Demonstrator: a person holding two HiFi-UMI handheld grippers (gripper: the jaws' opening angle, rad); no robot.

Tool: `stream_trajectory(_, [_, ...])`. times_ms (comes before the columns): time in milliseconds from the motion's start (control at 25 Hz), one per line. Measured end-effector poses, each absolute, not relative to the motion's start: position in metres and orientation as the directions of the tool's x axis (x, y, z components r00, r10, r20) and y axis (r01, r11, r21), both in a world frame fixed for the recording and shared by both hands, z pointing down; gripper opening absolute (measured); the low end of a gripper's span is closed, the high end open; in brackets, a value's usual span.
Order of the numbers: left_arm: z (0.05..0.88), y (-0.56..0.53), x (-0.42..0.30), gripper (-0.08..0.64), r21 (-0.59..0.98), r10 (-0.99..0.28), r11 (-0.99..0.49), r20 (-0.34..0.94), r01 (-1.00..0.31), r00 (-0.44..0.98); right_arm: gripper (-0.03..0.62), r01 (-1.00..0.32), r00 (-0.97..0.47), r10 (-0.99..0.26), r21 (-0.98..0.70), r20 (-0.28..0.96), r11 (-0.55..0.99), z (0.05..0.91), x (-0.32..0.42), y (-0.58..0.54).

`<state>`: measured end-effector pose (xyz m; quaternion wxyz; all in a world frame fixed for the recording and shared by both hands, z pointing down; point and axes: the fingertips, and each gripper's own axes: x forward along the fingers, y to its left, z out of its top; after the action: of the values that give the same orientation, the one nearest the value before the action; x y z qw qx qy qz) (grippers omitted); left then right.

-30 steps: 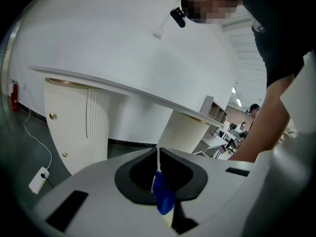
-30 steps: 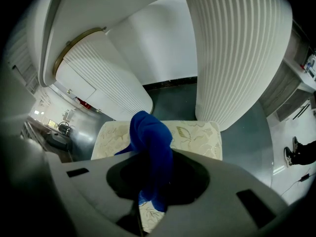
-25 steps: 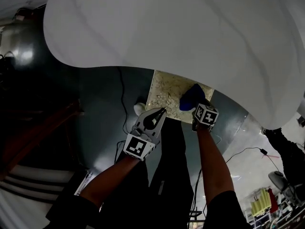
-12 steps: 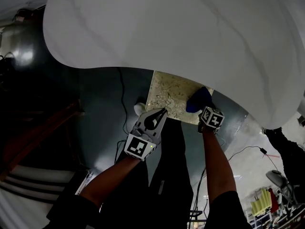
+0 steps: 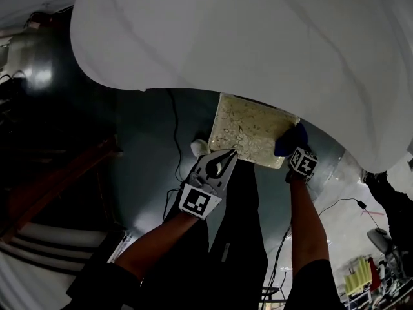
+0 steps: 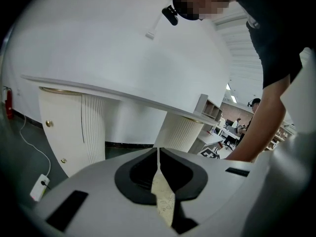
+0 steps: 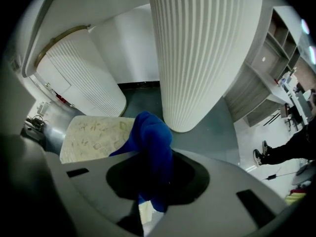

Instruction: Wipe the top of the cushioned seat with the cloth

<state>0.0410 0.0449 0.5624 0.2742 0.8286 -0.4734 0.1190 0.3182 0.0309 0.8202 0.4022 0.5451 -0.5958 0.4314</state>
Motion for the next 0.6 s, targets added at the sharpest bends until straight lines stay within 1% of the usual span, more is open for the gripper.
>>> stream_trajectory(120, [0.553,0.049,0.032,0.026,0.349,-0.725,-0.399,0.446,-0.848,0.525,0.098,-1.0,0.007,-0.286,0.012,0.958,0.015,0.796,0.326,0.037])
stream_trajectory(200, [0.549,0.052,0.025,0.026,0.358,-0.726,-0.392,0.445,-0.847,0.524,0.098,-1.0,0.022,-0.304,0.025,0.953,0.008,0.784,0.324,0.04])
stream_trajectory(280, [0.542,0.054,0.016,0.026,0.369,-0.734,-0.387,0.432,-0.845,0.525,0.098,-1.0,0.002,-0.349,0.007,0.937,0.013,0.776,0.314,0.043])
stream_trajectory(400, [0.529,0.06,-0.004,0.027,0.36,-0.754,-0.384,0.409,-0.85,0.514,0.098,-0.998,-0.057,-0.411,-0.047,0.91,0.032,0.754,0.28,0.048])
stream_trajectory(600, [0.529,0.077,-0.031,0.026,0.34,-0.758,-0.374,0.424,-0.863,0.496,0.098,-0.989,-0.144,-0.455,-0.137,0.879,0.048,0.716,0.212,0.066])
